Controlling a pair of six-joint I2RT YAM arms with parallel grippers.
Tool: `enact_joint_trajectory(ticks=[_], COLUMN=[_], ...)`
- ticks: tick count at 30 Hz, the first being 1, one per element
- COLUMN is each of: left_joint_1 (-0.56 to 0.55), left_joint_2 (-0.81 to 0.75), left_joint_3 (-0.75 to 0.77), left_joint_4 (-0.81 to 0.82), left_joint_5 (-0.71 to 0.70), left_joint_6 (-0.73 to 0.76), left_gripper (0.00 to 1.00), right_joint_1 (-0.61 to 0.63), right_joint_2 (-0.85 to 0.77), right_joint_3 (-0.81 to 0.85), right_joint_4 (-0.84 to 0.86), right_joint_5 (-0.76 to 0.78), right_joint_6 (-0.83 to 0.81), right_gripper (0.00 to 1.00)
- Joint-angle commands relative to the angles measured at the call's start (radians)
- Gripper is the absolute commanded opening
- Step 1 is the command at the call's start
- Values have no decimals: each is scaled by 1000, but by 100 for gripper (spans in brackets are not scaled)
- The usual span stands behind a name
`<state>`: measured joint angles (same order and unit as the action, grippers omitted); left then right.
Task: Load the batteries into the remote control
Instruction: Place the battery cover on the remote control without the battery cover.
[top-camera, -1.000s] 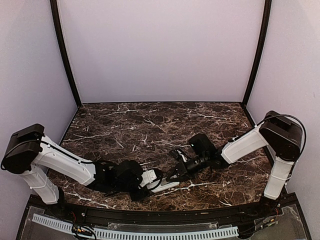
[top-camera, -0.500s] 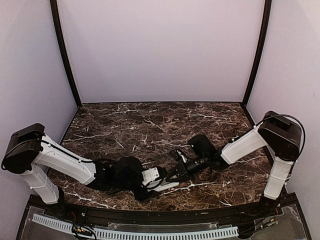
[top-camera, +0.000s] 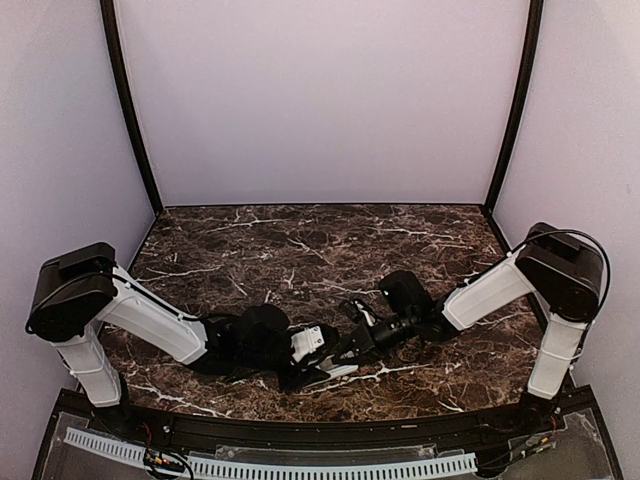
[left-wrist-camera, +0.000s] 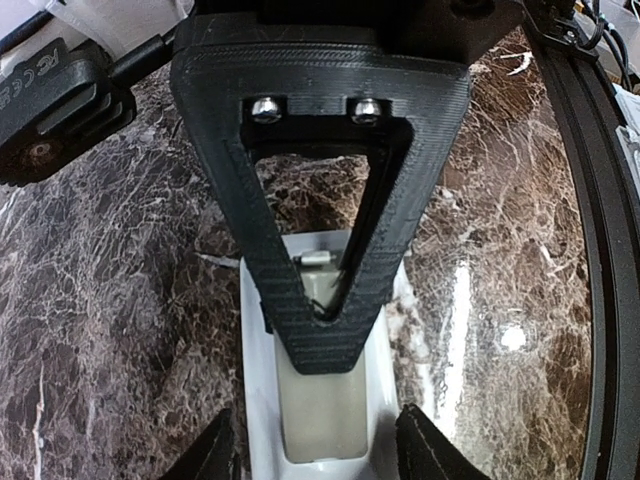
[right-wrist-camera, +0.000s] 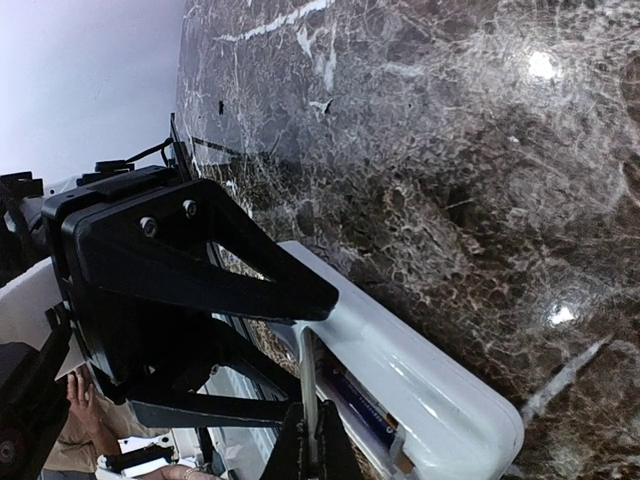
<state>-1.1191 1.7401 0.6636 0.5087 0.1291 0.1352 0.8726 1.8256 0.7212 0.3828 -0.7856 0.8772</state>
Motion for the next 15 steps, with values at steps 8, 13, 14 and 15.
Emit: enact_joint_trajectory(ticks=[8, 13, 14, 15], left_joint_1=[-2, -1, -1, -1], left_joint_2=[24, 34, 34, 35], left_joint_3=[30, 31, 30, 27], left_joint_4=[70, 49, 46, 46], left_joint_5=[47, 51, 50, 49], left_joint_6=[15, 24, 26, 28], left_gripper=[48, 43, 43, 40], right_joint_1=[23, 23, 23, 24], right_joint_2=[21, 11, 11, 13], right_joint_3=[-29, -29, -29, -29], right_joint_4=[-13, -19, -19, -19], right_joint_5=[37, 42, 42, 43], right_joint_6=[17, 17, 16, 16], right_gripper=[0, 0, 0, 0])
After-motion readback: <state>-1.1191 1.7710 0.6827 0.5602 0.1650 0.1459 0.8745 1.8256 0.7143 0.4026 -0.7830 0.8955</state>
